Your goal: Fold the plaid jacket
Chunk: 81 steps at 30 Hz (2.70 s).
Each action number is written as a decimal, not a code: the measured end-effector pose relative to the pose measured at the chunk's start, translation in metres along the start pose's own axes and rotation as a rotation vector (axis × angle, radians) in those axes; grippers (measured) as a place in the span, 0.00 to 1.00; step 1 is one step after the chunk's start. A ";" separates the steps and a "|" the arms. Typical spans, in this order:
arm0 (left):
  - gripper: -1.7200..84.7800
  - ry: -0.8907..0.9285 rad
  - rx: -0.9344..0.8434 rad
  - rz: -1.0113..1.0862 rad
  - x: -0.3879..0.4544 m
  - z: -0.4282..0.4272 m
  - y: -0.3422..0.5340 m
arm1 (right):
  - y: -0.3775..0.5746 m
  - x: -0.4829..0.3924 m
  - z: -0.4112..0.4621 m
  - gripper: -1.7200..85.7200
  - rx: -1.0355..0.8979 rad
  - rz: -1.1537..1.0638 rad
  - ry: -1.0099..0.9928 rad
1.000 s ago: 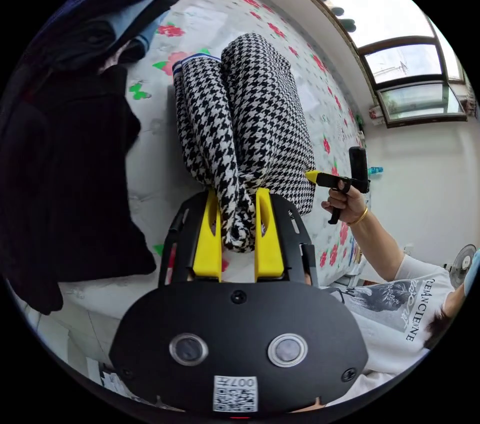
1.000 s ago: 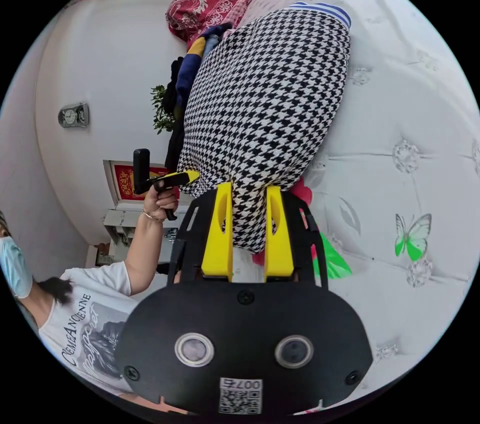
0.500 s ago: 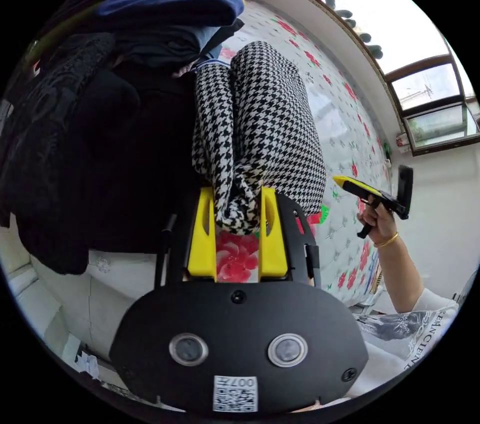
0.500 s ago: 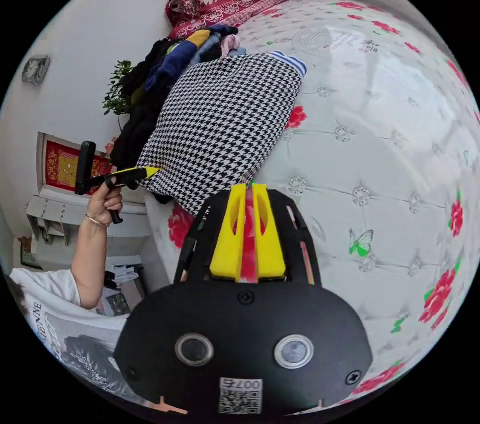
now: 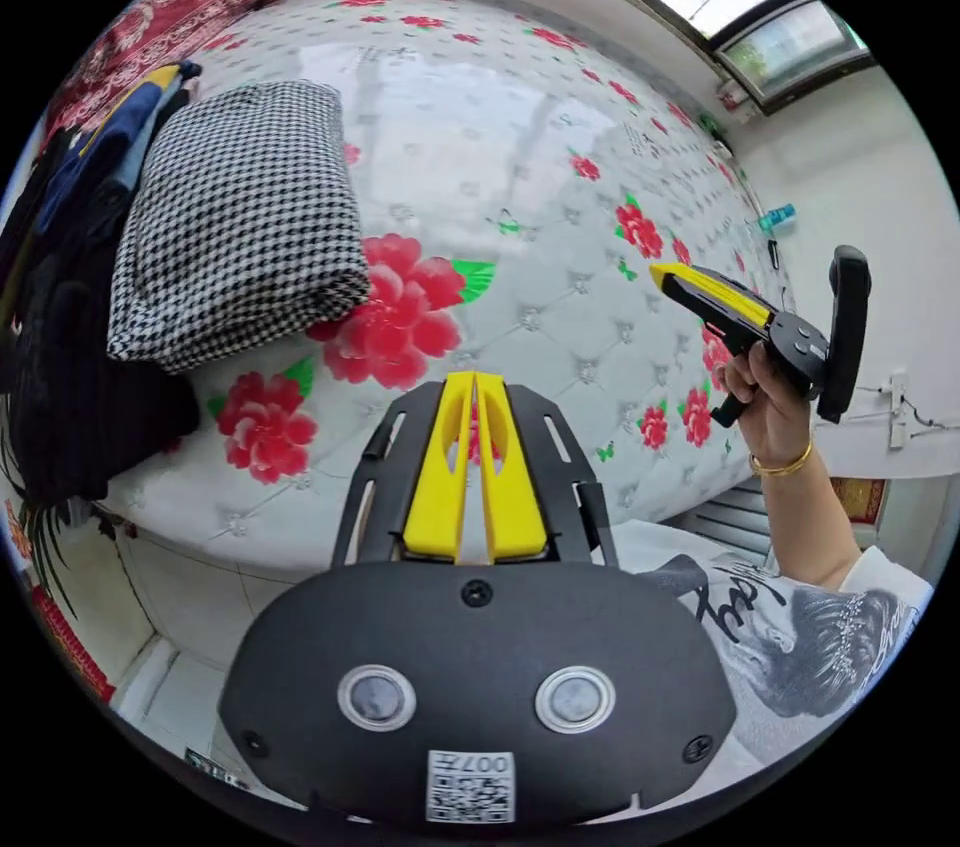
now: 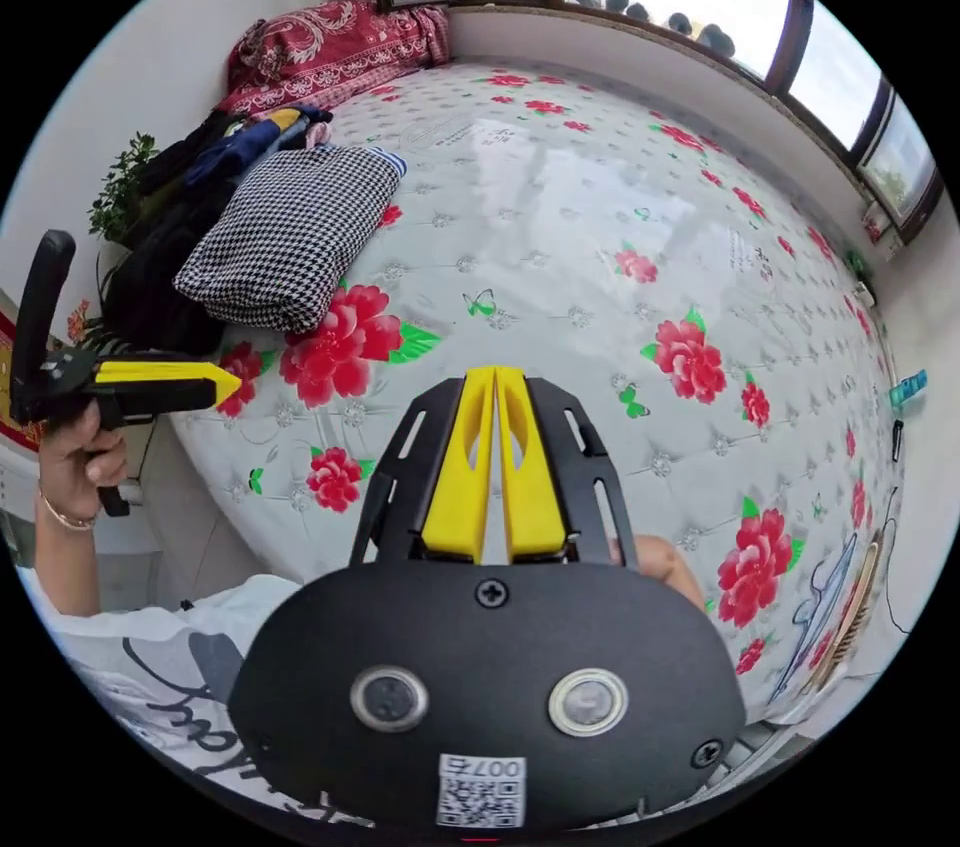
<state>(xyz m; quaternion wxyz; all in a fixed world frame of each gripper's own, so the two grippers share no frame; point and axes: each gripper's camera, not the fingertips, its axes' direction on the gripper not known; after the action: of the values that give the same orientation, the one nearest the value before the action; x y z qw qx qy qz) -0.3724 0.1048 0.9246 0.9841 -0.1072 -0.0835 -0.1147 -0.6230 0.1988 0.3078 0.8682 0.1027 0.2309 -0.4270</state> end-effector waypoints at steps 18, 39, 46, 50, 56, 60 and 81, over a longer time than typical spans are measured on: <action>0.01 -0.190 0.028 0.274 0.297 0.142 0.150 | 0.195 -0.047 -0.088 0.02 -0.017 0.466 -0.092; 0.01 -0.384 0.281 0.201 0.352 0.224 0.228 | 0.176 -0.160 -0.144 0.02 0.156 0.502 0.077; 0.01 -0.393 0.351 0.176 0.359 0.242 0.238 | 0.158 -0.194 -0.149 0.02 0.267 0.503 0.219; 0.01 -0.443 0.392 0.174 0.364 0.255 0.245 | 0.152 -0.201 -0.145 0.02 0.262 0.526 0.194; 0.01 -0.422 0.394 0.180 0.368 0.281 0.251 | 0.146 -0.199 -0.134 0.02 0.225 0.542 0.165; 0.01 -0.425 0.425 0.184 0.370 0.293 0.254 | 0.143 -0.198 -0.129 0.02 0.200 0.534 0.193; 0.01 -0.439 0.433 0.176 0.372 0.345 0.244 | 0.130 -0.174 -0.116 0.02 0.186 0.467 0.234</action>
<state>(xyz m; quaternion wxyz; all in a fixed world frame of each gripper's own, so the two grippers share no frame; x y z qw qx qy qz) -0.0044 0.3392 1.2803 0.9486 0.0758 -0.3069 0.0170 -0.6489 0.4427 0.2895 0.8974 0.2811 0.2597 -0.2197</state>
